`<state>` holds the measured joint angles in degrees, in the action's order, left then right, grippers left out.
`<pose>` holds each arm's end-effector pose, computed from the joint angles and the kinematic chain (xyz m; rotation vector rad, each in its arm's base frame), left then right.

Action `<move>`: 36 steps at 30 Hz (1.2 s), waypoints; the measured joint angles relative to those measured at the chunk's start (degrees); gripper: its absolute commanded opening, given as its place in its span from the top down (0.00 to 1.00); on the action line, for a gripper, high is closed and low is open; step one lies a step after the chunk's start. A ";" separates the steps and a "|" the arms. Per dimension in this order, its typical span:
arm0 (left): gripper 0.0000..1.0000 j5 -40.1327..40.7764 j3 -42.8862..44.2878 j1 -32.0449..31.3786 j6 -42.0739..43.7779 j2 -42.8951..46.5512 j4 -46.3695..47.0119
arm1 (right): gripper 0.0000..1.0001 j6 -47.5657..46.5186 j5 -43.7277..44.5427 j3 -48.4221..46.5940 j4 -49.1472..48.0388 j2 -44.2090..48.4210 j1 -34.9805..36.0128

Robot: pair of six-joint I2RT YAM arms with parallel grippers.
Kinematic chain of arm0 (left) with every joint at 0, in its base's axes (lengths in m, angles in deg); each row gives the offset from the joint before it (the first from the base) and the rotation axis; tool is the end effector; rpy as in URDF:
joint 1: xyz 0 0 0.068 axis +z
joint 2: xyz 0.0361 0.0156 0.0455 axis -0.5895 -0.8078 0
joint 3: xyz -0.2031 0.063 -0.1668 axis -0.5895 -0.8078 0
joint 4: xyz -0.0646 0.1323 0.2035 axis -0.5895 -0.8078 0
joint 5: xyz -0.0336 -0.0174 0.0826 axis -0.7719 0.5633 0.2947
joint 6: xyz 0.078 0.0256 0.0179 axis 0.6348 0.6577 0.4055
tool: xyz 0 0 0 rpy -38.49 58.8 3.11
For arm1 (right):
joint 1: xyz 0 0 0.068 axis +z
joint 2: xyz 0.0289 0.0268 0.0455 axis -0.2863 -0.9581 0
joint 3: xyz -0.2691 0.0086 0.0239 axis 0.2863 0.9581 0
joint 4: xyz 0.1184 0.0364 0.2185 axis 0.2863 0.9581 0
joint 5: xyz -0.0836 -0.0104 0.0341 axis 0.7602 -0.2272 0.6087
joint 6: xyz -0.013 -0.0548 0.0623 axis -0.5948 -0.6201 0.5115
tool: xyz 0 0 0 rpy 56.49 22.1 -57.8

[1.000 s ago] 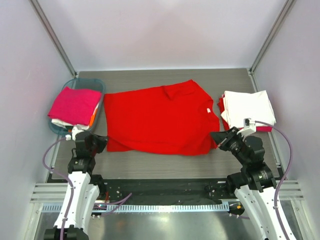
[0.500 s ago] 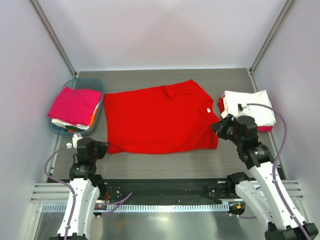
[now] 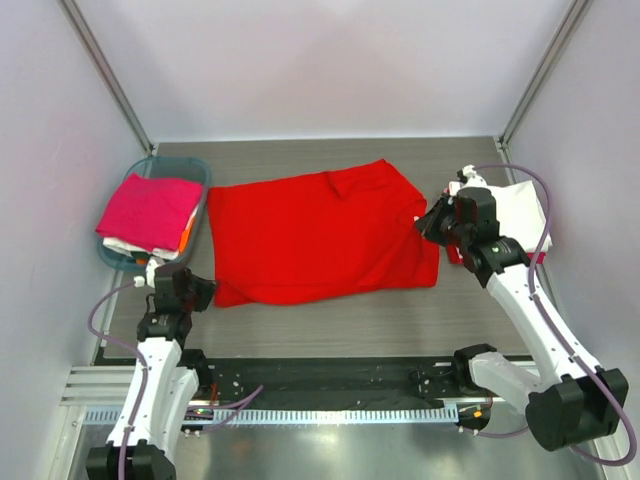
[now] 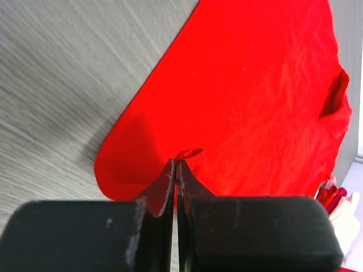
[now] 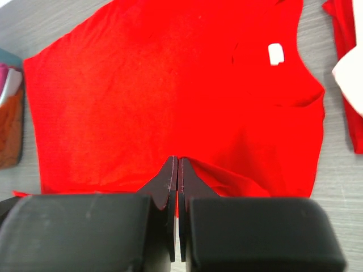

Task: Fold and stack the t-shirts
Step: Fold the tshirt

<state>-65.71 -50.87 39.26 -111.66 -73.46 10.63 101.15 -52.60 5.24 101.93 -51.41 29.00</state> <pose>0.1557 0.0075 0.1551 -1.2399 1.9887 -0.5341 0.2354 0.0553 0.2897 0.3026 2.1304 0.4878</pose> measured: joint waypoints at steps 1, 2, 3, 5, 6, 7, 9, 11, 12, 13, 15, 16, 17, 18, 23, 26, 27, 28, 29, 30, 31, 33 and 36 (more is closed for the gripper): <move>1.00 0.37 0.48 0.02 0.13 -0.39 0.04 | 0.99 -0.37 0.26 -0.85 0.13 -1.14 0.00; 1.00 0.72 1.09 0.02 0.26 -0.79 0.07 | 0.99 -0.76 0.48 -1.60 0.07 -2.01 0.00; 1.00 1.03 1.73 0.02 0.35 -1.09 0.15 | 0.99 -1.18 0.68 -2.51 0.11 -2.86 0.00; 1.00 1.55 2.56 0.02 0.52 -1.60 0.55 | 0.99 -1.86 1.51 -4.28 -0.04 -4.33 0.00; 1.00 1.79 2.75 0.02 0.55 -1.60 0.66 | 0.99 -2.21 1.90 -5.27 0.00 -5.05 0.00; 1.00 2.01 2.82 0.02 0.57 -1.60 0.87 | 0.99 -2.60 2.27 -6.29 -0.04 -5.86 0.00; 1.00 2.38 2.84 0.02 0.57 -1.57 1.01 | 0.99 -3.23 2.73 -7.87 -0.37 -7.30 -0.02; 1.00 2.64 2.84 0.00 0.57 -1.57 1.03 | 0.99 -3.82 2.99 -9.68 -0.42 -9.31 -0.02; 1.00 2.80 2.84 0.02 0.55 -1.55 1.16 | 0.99 -4.13 3.10 -10.45 -0.44 -10.34 -0.02; 1.00 2.89 2.84 0.02 0.55 -1.55 1.33 | 0.99 -4.39 3.13 -11.23 -0.48 -11.37 -0.02; 1.00 3.21 2.84 0.02 0.55 -1.55 1.64 | 0.99 -4.87 3.17 -12.61 -0.90 -13.84 -0.02; 1.00 3.34 2.84 0.00 0.55 -1.55 1.81 | 0.99 -5.16 3.23 -12.98 -0.66 -14.62 -0.02; 1.00 3.43 2.84 0.00 0.52 -1.53 1.92 | 0.99 -5.55 3.34 -13.57 -0.55 -15.37 -0.07; 1.00 3.58 2.84 0.02 0.55 -1.53 2.08 | 0.99 -5.99 3.48 -14.34 -0.61 -16.37 -0.11; 1.00 4.42 2.84 0.02 0.52 -1.77 2.49 | 0.99 -7.13 3.74 -16.65 -0.79 -19.65 -0.55; 1.00 4.90 2.84 0.02 0.50 -2.71 3.15 | 0.99 -7.52 3.74 -17.66 -0.83 -21.31 -1.01; 1.00 4.96 2.84 0.00 0.46 -3.19 3.43 | 0.99 -7.54 3.74 -17.94 -0.85 -21.79 -1.16; 1.00 5.07 2.84 0.02 0.44 -3.58 3.61 | 0.99 -7.58 3.74 -18.21 -0.83 -22.23 -1.31; 1.00 5.18 2.84 0.02 0.35 -3.96 3.80 | 0.99 -7.58 3.72 -18.40 -0.83 -22.60 -1.42; 1.00 5.33 2.84 0.02 0.26 -4.28 4.09 | 0.99 -7.65 3.69 -18.69 -0.81 -23.06 -1.57; 1.00 5.40 2.84 0.02 0.22 -4.50 4.39 | 0.99 -7.72 3.67 -18.99 -0.85 -23.52 -1.68; 1.00 5.62 2.84 0.02 0.07 -4.92 4.98 | 0.99 -7.74 3.56 -19.65 -0.90 -24.46 -1.97; 1.00 6.03 2.84 0.02 0.02 -5.49 5.42 | 0.99 -7.74 3.52 -20.41 -0.90 -25.57 -2.25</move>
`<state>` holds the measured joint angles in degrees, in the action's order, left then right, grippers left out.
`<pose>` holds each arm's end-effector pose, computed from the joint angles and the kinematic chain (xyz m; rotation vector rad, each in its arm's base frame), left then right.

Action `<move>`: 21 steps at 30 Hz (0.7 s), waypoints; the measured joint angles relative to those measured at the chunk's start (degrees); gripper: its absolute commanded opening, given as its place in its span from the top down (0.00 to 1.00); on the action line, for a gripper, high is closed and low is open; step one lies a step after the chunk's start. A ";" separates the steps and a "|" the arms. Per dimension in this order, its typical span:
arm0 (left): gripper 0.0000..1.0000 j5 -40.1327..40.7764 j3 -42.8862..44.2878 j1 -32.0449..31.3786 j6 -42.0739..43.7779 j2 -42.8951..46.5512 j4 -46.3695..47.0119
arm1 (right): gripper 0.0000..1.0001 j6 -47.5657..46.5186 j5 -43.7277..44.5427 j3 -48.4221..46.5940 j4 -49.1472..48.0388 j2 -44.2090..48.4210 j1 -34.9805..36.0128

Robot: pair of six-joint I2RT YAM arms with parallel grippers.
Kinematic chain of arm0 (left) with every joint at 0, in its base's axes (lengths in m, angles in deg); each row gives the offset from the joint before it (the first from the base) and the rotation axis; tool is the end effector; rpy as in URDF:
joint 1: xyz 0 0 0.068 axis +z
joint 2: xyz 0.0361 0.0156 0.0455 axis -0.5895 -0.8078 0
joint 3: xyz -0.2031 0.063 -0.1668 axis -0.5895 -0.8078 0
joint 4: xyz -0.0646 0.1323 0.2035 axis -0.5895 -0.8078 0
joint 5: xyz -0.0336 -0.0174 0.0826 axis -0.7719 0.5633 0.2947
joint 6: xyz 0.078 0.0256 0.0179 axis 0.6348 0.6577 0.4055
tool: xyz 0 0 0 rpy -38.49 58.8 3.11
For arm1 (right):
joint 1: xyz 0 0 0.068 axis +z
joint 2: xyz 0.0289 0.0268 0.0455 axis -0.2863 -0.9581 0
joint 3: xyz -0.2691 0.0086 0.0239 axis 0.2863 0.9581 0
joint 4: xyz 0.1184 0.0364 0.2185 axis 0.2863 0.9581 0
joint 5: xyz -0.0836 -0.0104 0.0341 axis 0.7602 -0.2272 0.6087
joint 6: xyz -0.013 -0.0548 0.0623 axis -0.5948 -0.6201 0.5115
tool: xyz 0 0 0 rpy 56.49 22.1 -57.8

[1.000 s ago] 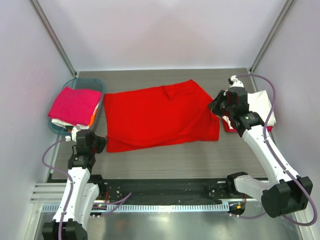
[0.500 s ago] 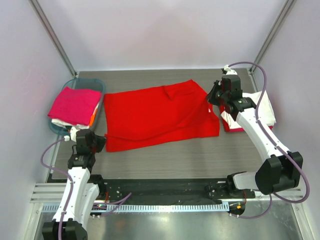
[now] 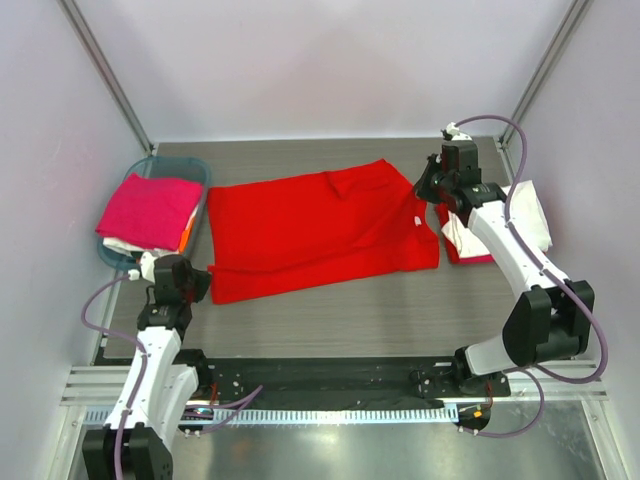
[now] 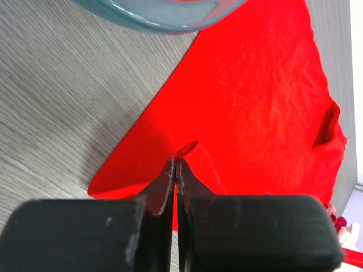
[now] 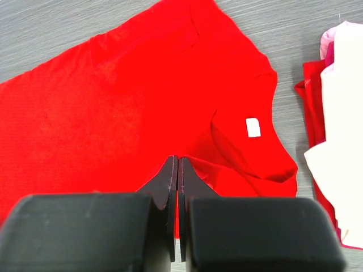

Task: Fold and stack the t-shirts
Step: Fold the tshirt

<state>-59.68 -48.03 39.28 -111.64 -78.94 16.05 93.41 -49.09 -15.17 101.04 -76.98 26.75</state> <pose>0.1738 0.0163 0.1698 -1.2496 1.8951 -0.4450 0.3410 0.0599 0.2995 0.2424 2.1909 0.3040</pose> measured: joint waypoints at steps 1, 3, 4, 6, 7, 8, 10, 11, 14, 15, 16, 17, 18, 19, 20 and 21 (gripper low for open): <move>1.00 0.15 0.00 0.00 0.00 -0.24 0.15 | 0.99 0.00 -0.02 -0.22 0.00 -0.28 -0.09; 1.00 0.37 0.00 0.00 0.00 -0.98 0.57 | 0.99 0.00 -0.04 -0.68 0.00 -0.83 -0.22; 1.00 0.42 0.00 0.00 0.00 -1.46 0.72 | 0.99 0.02 -0.04 -0.96 -0.02 -1.16 -0.31; 1.00 0.61 0.00 0.00 0.00 -2.45 1.07 | 0.99 0.04 -0.07 -1.38 -0.09 -1.81 -0.52; 1.00 0.76 0.00 0.00 0.02 -3.45 1.40 | 0.99 0.04 -0.07 -1.68 -0.09 -2.21 -0.70; 1.00 0.81 0.00 0.00 0.02 -3.85 1.57 | 0.99 0.04 -0.07 -1.90 -0.15 -2.56 -0.85; 1.00 0.87 0.00 0.00 0.07 -5.31 2.23 | 0.99 0.13 -0.07 -2.12 -0.20 -3.17 -1.16; 1.00 0.94 0.00 0.00 0.07 -5.90 2.45 | 0.99 0.22 -0.07 -2.19 -0.17 -3.41 -1.27; 1.00 1.22 0.00 0.00 0.09 -7.21 3.21 | 0.99 0.26 -0.11 -2.32 -0.20 -4.00 -1.51; 1.00 1.29 0.00 0.00 0.09 -7.52 3.48 | 0.99 0.26 -0.15 -2.38 -0.20 -4.15 -1.55; 1.00 1.33 0.00 0.00 0.11 -7.78 3.74 | 0.99 0.26 -0.20 -2.49 -0.17 -4.35 -1.62; 1.00 1.44 0.00 0.00 0.15 -8.07 4.09 | 0.99 0.26 -0.22 -2.64 -0.17 -4.55 -1.64; 1.00 1.49 0.00 0.00 0.22 -8.33 4.42 | 0.99 0.26 -0.24 -2.78 -0.20 -4.72 -1.66; 1.00 1.62 0.00 0.00 0.26 -8.61 4.70 | 0.99 0.26 -0.26 -2.89 -0.26 -4.83 -1.70; 1.00 1.70 0.00 0.00 0.26 -8.90 5.03 | 0.99 0.26 -0.26 -2.93 -0.26 -4.96 -1.73; 1.00 1.77 0.00 0.00 0.28 -9.18 5.40 | 0.99 0.28 -0.26 -2.93 -0.28 -5.07 -1.73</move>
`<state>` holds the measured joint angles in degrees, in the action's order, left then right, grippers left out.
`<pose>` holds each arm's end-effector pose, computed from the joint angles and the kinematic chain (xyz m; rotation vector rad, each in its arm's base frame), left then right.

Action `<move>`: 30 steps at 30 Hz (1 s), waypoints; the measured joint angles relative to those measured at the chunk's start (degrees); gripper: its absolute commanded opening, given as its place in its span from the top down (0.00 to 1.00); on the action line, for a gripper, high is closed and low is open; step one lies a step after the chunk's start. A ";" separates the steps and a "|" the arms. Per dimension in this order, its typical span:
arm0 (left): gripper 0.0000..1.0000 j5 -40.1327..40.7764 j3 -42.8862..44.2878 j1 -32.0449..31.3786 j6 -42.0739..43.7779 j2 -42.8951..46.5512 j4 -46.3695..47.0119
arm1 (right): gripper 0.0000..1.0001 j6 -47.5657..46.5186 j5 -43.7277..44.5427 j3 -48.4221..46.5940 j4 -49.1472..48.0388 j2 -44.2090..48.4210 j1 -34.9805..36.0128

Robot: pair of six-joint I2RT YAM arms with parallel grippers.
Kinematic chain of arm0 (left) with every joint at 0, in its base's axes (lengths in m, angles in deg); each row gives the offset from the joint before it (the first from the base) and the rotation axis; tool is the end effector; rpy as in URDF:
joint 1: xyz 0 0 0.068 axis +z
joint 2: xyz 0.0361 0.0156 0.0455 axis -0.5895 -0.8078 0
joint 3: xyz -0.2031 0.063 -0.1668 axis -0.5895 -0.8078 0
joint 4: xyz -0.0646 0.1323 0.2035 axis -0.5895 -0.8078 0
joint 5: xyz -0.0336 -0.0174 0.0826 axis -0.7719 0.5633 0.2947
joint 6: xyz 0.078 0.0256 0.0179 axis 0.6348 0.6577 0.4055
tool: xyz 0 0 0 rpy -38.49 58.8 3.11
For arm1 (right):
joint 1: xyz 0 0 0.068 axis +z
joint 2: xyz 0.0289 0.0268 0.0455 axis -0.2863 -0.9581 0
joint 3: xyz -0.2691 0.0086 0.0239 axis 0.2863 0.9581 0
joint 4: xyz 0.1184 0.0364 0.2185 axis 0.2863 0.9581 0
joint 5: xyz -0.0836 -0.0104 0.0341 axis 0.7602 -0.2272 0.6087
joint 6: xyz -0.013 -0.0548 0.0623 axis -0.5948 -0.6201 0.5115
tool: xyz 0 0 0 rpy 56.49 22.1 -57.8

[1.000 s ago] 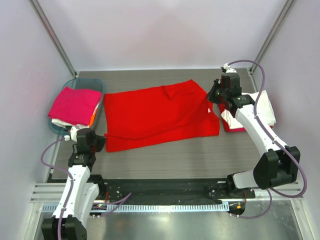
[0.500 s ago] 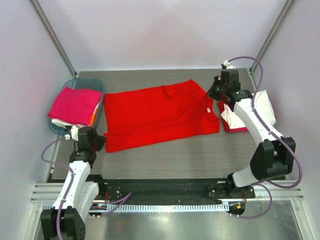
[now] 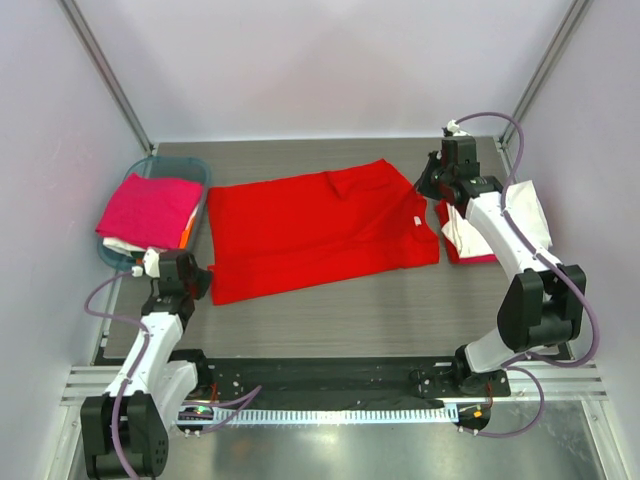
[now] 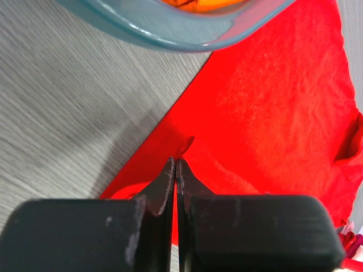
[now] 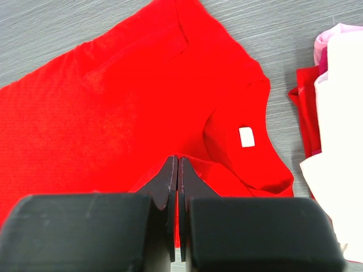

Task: Fold and stack the t-shirts
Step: Fold the tshirt

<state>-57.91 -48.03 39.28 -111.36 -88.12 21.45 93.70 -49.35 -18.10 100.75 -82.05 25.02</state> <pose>0.1902 0.0194 0.1544 -1.2845 1.9368 -0.3764 0.3629 0.0529 0.2887 0.2821 2.2176 0.2870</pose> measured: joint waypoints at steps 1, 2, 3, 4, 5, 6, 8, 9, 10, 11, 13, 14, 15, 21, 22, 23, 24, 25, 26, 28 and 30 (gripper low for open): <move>1.00 0.04 0.00 0.00 0.00 -0.31 0.39 | 0.99 0.00 -0.24 -0.02 -0.02 -0.13 -0.07; 1.00 0.09 0.00 0.00 0.02 -0.63 0.63 | 0.99 0.00 -0.61 -0.02 -0.02 -0.24 -0.15; 1.00 0.09 0.00 0.00 0.02 -0.96 0.85 | 0.99 0.00 -0.74 -0.04 -0.02 -0.42 -0.24; 1.00 0.09 0.00 0.00 0.02 -1.29 1.09 | 0.99 0.00 -0.92 -0.11 -0.02 -0.63 -0.28; 1.00 0.09 0.00 0.00 0.04 -1.66 1.31 | 0.99 0.02 -1.09 -0.24 0.00 -0.90 -0.37; 1.00 0.11 0.00 0.00 0.04 -1.90 1.40 | 0.99 0.02 -1.31 -0.46 -0.02 -1.20 -0.37; 1.00 0.13 0.00 0.00 0.04 -2.32 1.49 | 0.99 0.07 -1.64 -1.09 -0.04 -1.95 -0.44; 1.00 0.15 0.00 0.00 0.07 -2.45 1.51 | 0.99 0.09 -1.81 -1.38 -0.07 -2.29 -0.48; 1.00 0.24 0.00 0.00 0.07 -2.51 1.51 | 0.99 0.17 -2.05 -1.70 -0.07 -2.64 -0.48; 1.00 0.37 0.00 0.00 0.07 -2.51 1.53 | 0.99 0.22 -2.21 -1.97 -0.07 -2.95 -0.50; 1.00 0.55 0.00 0.00 0.07 -2.56 1.73 | 0.99 0.35 -2.60 -2.49 -0.04 -3.54 -0.52; 1.00 0.57 0.00 -0.02 0.07 -2.64 1.88 | 0.99 0.44 -2.78 -2.82 -0.07 -3.91 -0.52; 1.00 0.57 0.00 0.00 0.07 -2.80 2.08 | 0.99 0.52 -2.89 -3.15 -0.09 -4.26 -0.52; 1.00 0.55 0.04 0.00 0.07 -4.66 3.32 | 0.99 1.31 -3.23 -4.87 -0.07 -6.21 -0.52; 1.00 0.55 0.04 0.00 0.07 -4.87 3.48 | 0.99 1.38 -3.23 -5.16 -0.09 -6.49 -0.52; 1.00 0.55 0.13 0.00 0.07 -5.09 3.50 | 0.99 1.46 -3.28 -5.60 -0.07 -6.86 -0.52; 1.00 0.55 0.17 0.00 0.07 -5.22 3.65 | 0.99 1.49 -3.32 -5.86 -0.09 -7.06 -0.52; 1.00 0.55 0.24 0.00 0.04 -5.29 3.80 | 0.99 1.51 -3.39 -6.12 -0.07 -7.26 -0.52; 1.00 0.57 0.31 0.00 0.04 -5.31 3.96 | 0.99 1.51 -3.43 -6.32 -0.07 -7.37 -0.52; 1.00 0.61 0.44 0.00 0.02 -5.31 4.13 | 0.99 1.51 -3.50 -6.67 -0.13 -7.61 -0.55; 1.00 0.72 0.57 0.00 0.02 -5.49 4.39 | 0.99 1.55 -3.52 -6.95 -0.20 -8.00 -0.55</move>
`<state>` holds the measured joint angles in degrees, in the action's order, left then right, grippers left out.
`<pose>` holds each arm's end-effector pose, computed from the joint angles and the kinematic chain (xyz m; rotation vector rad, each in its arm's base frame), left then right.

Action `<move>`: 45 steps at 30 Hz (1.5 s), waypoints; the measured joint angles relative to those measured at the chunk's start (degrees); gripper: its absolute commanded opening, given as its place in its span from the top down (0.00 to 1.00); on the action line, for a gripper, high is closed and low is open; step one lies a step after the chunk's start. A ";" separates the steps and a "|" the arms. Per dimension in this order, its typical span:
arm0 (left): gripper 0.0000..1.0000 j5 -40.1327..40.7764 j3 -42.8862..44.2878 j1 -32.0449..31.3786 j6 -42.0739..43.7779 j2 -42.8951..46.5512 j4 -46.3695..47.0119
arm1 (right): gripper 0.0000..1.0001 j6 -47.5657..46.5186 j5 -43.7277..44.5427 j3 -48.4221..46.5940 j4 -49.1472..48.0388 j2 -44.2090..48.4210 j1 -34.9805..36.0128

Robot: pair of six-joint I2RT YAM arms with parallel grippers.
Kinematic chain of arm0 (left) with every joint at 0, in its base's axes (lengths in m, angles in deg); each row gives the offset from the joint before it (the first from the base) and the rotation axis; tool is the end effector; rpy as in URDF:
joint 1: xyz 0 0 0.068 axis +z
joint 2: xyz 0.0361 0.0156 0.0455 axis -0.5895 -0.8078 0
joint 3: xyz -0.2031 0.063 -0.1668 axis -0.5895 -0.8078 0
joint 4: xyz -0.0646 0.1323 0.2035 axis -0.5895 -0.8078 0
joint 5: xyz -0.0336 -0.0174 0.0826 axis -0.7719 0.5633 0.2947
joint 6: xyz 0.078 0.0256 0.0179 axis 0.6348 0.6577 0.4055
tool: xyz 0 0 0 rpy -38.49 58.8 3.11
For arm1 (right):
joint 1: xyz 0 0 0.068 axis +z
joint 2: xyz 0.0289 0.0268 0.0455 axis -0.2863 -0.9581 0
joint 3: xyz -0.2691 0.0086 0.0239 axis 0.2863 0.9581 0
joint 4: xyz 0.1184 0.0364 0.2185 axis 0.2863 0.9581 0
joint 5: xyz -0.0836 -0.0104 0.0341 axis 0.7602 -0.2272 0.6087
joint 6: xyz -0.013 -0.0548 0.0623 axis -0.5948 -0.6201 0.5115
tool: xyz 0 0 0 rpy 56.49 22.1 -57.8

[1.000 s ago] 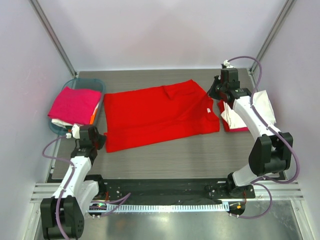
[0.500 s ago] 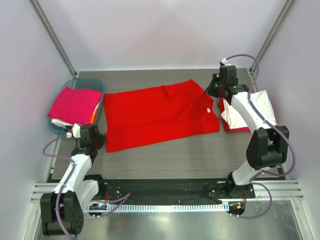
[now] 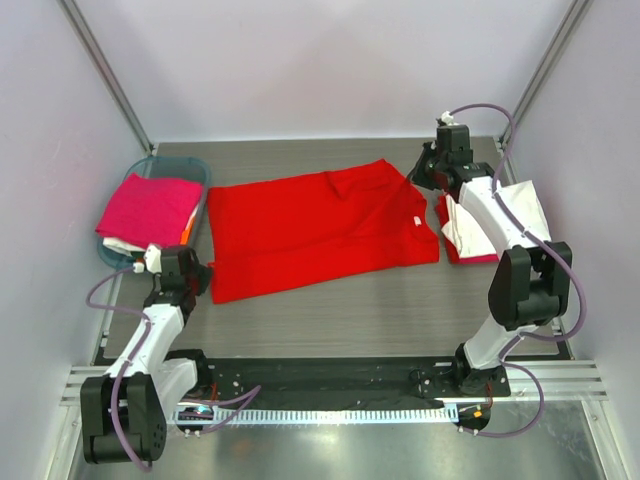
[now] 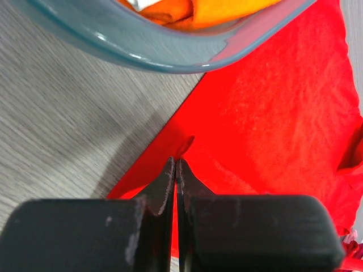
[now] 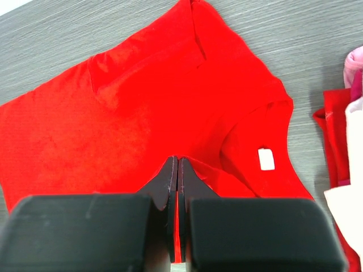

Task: Fold and stack the t-shirts
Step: Fold the tshirt

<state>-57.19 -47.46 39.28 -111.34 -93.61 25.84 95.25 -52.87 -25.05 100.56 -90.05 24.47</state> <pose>0.2030 0.0211 0.1493 -1.2917 1.9382 -0.3580 0.3975 0.0586 0.2818 0.2925 2.2398 0.3603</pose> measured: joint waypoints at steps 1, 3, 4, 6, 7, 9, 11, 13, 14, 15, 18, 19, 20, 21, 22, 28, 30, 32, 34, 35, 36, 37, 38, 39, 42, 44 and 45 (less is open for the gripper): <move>0.99 0.04 0.09 0.00 0.00 -0.26 0.24 | 0.98 0.02 -0.04 -0.20 -0.04 -0.33 -0.02; 0.99 0.09 0.22 0.00 0.00 -1.33 0.92 | 0.98 0.24 -0.07 -0.55 -0.26 -1.22 -0.04; 0.99 0.09 0.22 0.00 0.00 -2.03 1.29 | 0.97 0.42 -0.04 -0.57 -0.42 -1.73 -0.04; 0.99 0.11 0.24 0.00 -0.04 -3.56 2.01 | 0.97 0.81 -0.02 -0.57 -0.50 -2.73 -0.07; 1.00 0.11 0.24 0.00 -0.07 -4.26 2.43 | 0.97 1.05 -0.02 -0.57 -0.52 -3.26 -0.07; 1.00 0.11 0.26 0.00 -0.13 -5.31 3.19 | 0.97 1.40 0.02 -0.57 -0.57 -4.15 -0.09; 1.00 0.22 0.35 0.00 -0.22 -6.03 3.74 | 0.97 1.57 0.13 -0.57 -0.59 -4.76 -0.09; 1.00 0.35 0.57 0.00 -0.26 -6.56 4.15 | 0.97 1.68 0.37 -0.57 -0.70 -5.01 -0.09; 1.00 0.46 0.70 0.00 -0.26 -6.75 4.28 | 0.98 1.68 0.39 -0.57 -0.72 -5.07 -0.09; 1.00 0.59 0.81 0.00 -0.28 -6.88 4.50 | 0.97 1.70 0.46 -0.57 -0.74 -5.11 -0.11; 1.00 0.90 1.18 0.00 -0.28 -7.15 5.03 | 0.98 1.88 0.59 -0.57 -0.94 -5.16 -0.22; 1.00 0.96 1.29 0.00 -0.28 -7.17 5.11 | 0.98 1.97 0.61 -0.57 -1.09 -5.20 -0.28; 1.00 1.07 1.29 0.00 -0.28 -7.17 5.22 | 0.98 2.10 0.61 -0.57 -1.22 -5.25 -0.35; 1.00 1.14 1.29 0.00 -0.31 -7.13 5.29 | 0.98 2.19 0.68 -0.57 -1.27 -5.25 -0.46; 1.00 1.20 1.29 0.00 -0.31 -7.04 5.25 | 0.98 2.36 0.76 -0.57 -1.25 -5.25 -0.52; 1.00 1.73 1.29 0.00 -0.46 -4.74 5.42 | 0.98 2.97 0.81 -0.57 -1.62 -5.25 -1.11; 1.00 1.81 1.29 0.00 -0.57 -4.52 5.49 | 0.98 3.08 0.81 -0.59 -1.70 -5.25 -1.25; 1.00 1.81 1.29 0.00 -0.70 -4.52 5.44 | 0.98 3.17 0.81 -0.76 -1.68 -5.25 -1.38; 1.00 1.81 1.29 0.00 -0.76 -4.55 5.53 | 0.98 3.19 0.76 -1.11 -1.70 -5.25 -1.49; 1.00 1.81 1.33 0.00 -0.76 -4.68 5.51 | 0.98 3.19 0.74 -1.38 -1.70 -5.27 -1.53; 1.00 1.79 1.51 0.00 -0.79 -5.07 5.53 | 0.98 3.19 0.74 -1.64 -1.77 -5.27 -1.57; 1.00 1.77 1.86 0.00 -0.76 -5.70 5.53 | 0.97 3.21 0.72 -1.88 -1.86 -5.27 -1.62; 1.00 1.75 2.32 0.00 -0.76 -6.54 5.57 | 0.97 3.23 0.70 -2.10 -1.95 -5.27 -1.64; 1.00 1.73 2.69 0.00 -0.79 -7.39 5.86 | 0.97 3.28 0.59 -2.27 -2.05 -5.31 -1.66; 0.98 1.49 3.56 0.04 -0.76 -10.14 7.10 | 0.95 3.48 0.33 -2.47 -2.29 -5.66 -1.68; 0.94 1.27 3.85 0.04 -0.74 -11.69 7.69 | 0.93 3.65 0.22 -2.47 -2.43 -6.27 -1.68; 0.93 1.20 3.93 0.04 -0.68 -12.28 8.02 | 0.91 3.69 0.20 -2.47 -2.40 -6.54 -1.68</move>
<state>-55.99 -43.53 39.32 -112.01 -105.89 33.86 98.94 -52.67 -27.52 98.15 -96.58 22.79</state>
